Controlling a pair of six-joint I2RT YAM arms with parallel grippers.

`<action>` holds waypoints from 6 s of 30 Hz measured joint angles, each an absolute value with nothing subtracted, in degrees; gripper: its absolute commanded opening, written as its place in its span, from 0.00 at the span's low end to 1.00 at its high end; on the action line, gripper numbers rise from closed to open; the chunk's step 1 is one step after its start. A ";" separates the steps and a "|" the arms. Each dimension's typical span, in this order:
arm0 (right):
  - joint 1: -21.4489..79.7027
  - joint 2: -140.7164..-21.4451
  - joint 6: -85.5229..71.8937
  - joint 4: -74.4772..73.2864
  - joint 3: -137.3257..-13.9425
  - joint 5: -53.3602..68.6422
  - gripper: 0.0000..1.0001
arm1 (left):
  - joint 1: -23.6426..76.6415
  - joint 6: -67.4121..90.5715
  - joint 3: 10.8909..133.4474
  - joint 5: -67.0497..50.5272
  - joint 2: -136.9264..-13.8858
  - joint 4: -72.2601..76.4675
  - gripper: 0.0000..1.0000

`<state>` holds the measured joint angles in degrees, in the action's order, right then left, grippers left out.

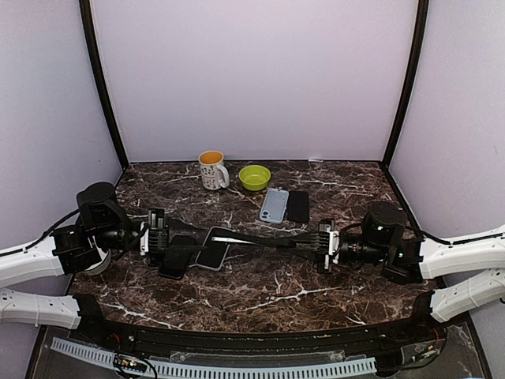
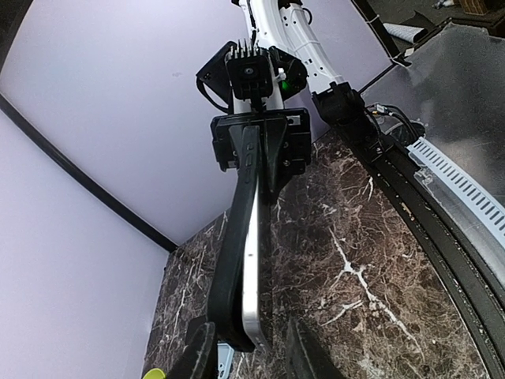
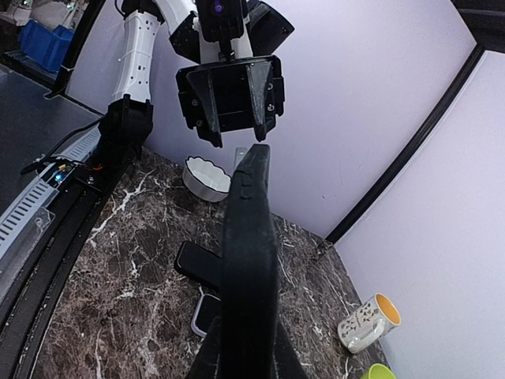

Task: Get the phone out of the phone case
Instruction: Pass from the right arm to the left, then remove the phone case from the phone.

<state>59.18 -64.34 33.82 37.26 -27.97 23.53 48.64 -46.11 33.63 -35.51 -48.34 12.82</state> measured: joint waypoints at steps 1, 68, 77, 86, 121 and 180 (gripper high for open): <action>59.18 -64.34 33.71 37.28 -27.99 23.73 0.00 | 48.64 -46.11 33.63 -35.92 -48.36 12.58 0.32; 60.88 -73.10 30.92 41.25 -34.28 31.09 0.00 | 48.49 -41.30 33.61 -43.97 -49.39 12.40 0.24; 61.54 -74.35 30.35 42.98 -34.30 30.87 0.00 | 48.36 -40.84 33.58 -43.29 -49.25 12.78 0.01; 61.91 -74.87 27.49 43.97 -34.35 29.65 0.71 | 48.16 -41.87 33.61 -41.60 -49.25 12.19 0.00; 62.08 -72.27 -13.82 18.09 -52.36 16.40 0.99 | 49.41 -50.39 33.61 -35.81 -54.81 3.01 0.00; 70.19 -95.24 -2.79 -14.22 -76.97 8.88 0.40 | 49.41 -50.39 33.61 -33.52 -56.40 1.52 0.00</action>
